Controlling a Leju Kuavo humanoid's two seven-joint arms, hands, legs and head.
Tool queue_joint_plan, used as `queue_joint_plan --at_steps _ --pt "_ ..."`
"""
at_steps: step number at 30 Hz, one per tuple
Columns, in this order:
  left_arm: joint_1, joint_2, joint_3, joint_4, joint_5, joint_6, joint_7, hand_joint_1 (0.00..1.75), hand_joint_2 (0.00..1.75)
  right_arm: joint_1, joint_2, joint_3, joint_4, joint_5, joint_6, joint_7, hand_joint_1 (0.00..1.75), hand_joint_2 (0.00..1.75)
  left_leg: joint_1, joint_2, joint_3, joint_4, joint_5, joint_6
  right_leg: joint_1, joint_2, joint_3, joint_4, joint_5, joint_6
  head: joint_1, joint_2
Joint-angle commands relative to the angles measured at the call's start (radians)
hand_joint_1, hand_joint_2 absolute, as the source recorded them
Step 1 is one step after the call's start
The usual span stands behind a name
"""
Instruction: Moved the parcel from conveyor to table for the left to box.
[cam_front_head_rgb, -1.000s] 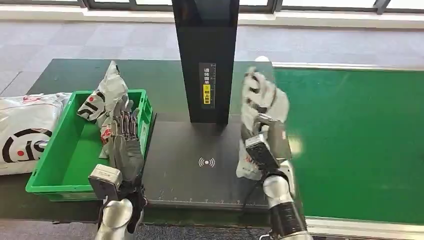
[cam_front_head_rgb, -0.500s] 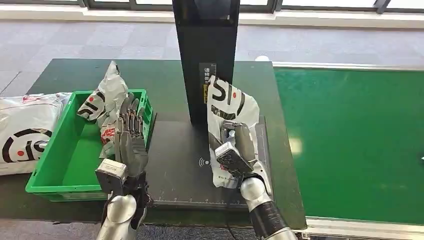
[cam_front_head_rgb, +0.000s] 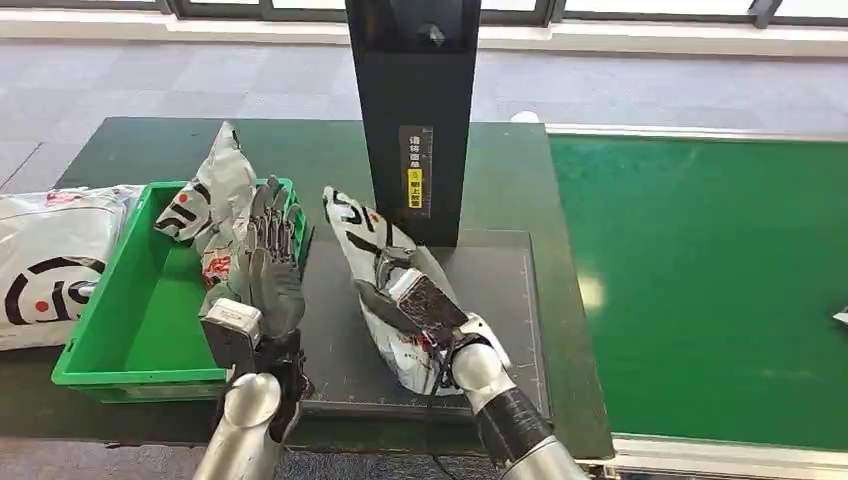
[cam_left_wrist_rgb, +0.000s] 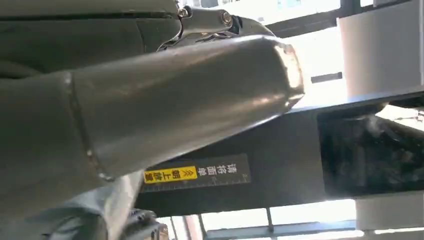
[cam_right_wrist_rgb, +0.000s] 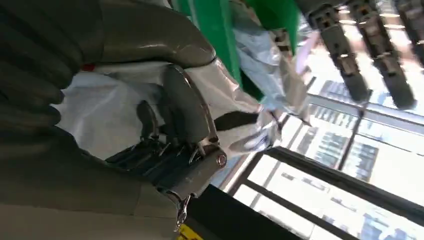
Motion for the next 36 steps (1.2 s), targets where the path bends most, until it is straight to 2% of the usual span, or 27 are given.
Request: queue_joint_plan --at_steps 1,5,11,12,18,21,25,30,31,36 --pt "0.009 0.016 0.023 0.011 -0.012 0.029 0.01 0.0 0.0 0.033 -0.127 -0.012 -0.092 0.011 0.099 0.035 0.0 1.75 0.0 -0.002 0.003 -0.003 0.0 0.001 0.0 -0.003 0.004 -0.003 0.0 0.0 0.0 0.0" --pt "0.004 0.014 0.02 0.013 -0.013 0.033 0.012 0.0 0.0 0.034 -0.118 -0.018 -0.093 0.016 0.106 0.039 0.0 1.75 0.0 0.0 0.0 -0.001 0.0 0.001 0.0 -0.001 0.001 -0.002 0.0 0.0 0.0 0.0" --pt "0.01 -0.026 0.025 -0.015 -0.087 0.239 0.047 0.0 0.0 0.003 -0.12 -0.039 -0.019 0.045 0.133 0.023 0.0 1.75 0.0 0.0 0.001 -0.001 0.0 0.001 0.0 -0.001 0.001 -0.002 0.0 0.0 0.0 0.0" --pt "0.014 -0.021 0.013 -0.021 -0.099 0.266 0.053 0.0 0.0 0.003 -0.124 -0.035 -0.016 0.089 0.079 0.031 0.0 1.75 0.0 0.0 0.001 -0.001 0.0 0.001 0.0 -0.001 0.001 -0.002 0.0 0.0 0.0 0.0" --pt "0.039 -0.013 0.008 -0.051 -0.107 0.309 0.048 0.0 0.0 0.0 -0.144 -0.071 -0.03 0.215 -0.079 0.121 0.0 1.75 0.0 0.0 0.001 -0.001 0.0 0.001 0.0 -0.001 0.001 -0.002 0.0 0.0 0.0 0.0" --pt "0.036 -0.009 0.002 -0.051 -0.097 0.295 0.046 0.0 0.0 0.012 -0.145 -0.085 -0.057 0.209 -0.104 0.099 0.0 1.75 0.0 0.0 0.001 -0.001 0.0 0.001 0.0 -0.002 0.002 -0.003 0.0 0.0 0.0 0.0" --pt "0.006 0.009 -0.013 0.02 -0.089 0.258 0.005 0.0 0.0 0.099 -0.154 -0.129 -0.237 0.122 -0.113 -0.002 0.0 1.75 0.0 -0.002 0.001 -0.002 0.0 0.001 0.0 -0.003 0.002 -0.003 0.0 0.0 0.0 0.0" --pt "-0.015 0.014 -0.021 0.062 -0.103 0.22 0.006 0.0 0.0 0.131 -0.152 -0.169 -0.283 0.08 -0.098 -0.007 0.0 1.75 0.0 -0.003 0.001 -0.002 0.001 0.001 0.0 -0.004 0.002 -0.003 0.0 0.0 0.0 0.0" --pt "-0.016 0.016 -0.024 0.06 -0.119 0.215 0.018 0.0 0.0 0.126 -0.148 -0.173 -0.273 0.083 -0.102 -0.008 0.0 0.0 0.0 -0.001 0.001 -0.001 0.0 0.001 0.0 -0.002 0.001 -0.002 0.0 0.0 0.0 0.0" --pt "0.001 0.033 -0.028 0.06 -0.207 0.144 0.066 0.0 0.0 0.058 -0.138 -0.198 -0.197 0.068 -0.094 -0.017 0.0 0.0 -0.001 0.001 0.002 -0.002 0.001 0.001 0.0 0.0 0.001 -0.003 0.001 0.0 0.0 0.0"
